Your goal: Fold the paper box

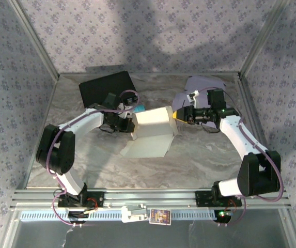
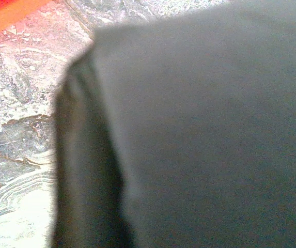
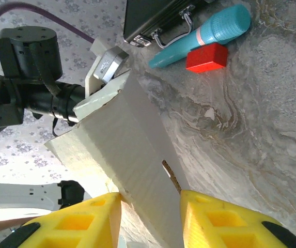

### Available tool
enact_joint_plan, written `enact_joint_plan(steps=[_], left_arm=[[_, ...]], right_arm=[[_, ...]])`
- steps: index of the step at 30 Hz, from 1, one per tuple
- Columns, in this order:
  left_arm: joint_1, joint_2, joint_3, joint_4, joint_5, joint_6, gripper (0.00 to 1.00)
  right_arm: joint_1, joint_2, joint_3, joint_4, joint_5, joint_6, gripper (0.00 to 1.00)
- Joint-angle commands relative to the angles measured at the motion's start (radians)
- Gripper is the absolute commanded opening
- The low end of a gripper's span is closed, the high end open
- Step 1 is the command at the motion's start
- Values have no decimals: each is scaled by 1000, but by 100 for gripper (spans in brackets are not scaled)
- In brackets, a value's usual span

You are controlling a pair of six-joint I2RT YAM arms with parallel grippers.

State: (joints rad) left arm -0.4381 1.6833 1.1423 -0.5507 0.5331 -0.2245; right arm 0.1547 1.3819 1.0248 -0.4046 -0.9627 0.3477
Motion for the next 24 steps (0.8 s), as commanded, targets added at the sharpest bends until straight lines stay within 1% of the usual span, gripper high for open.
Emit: enact_joint_plan(steps=[1, 12, 17, 21, 24], left_arm=[[4, 1, 49, -4, 37, 4, 0], [2, -12, 47, -17, 36, 7, 0], [-3, -22, 41, -15, 32, 11, 0], [-5, -30, 33, -5, 36, 5, 0], [-10, -39, 24, 2, 30, 7, 0]], right_arm=[[26, 8, 35, -81, 85, -65, 37], [88, -1, 63, -107, 300, -78, 36], [123, 6, 72, -102, 347, -72, 35], [146, -7, 65, -87, 421, -57, 34], [147, -5, 57, -69, 432, -44, 32]])
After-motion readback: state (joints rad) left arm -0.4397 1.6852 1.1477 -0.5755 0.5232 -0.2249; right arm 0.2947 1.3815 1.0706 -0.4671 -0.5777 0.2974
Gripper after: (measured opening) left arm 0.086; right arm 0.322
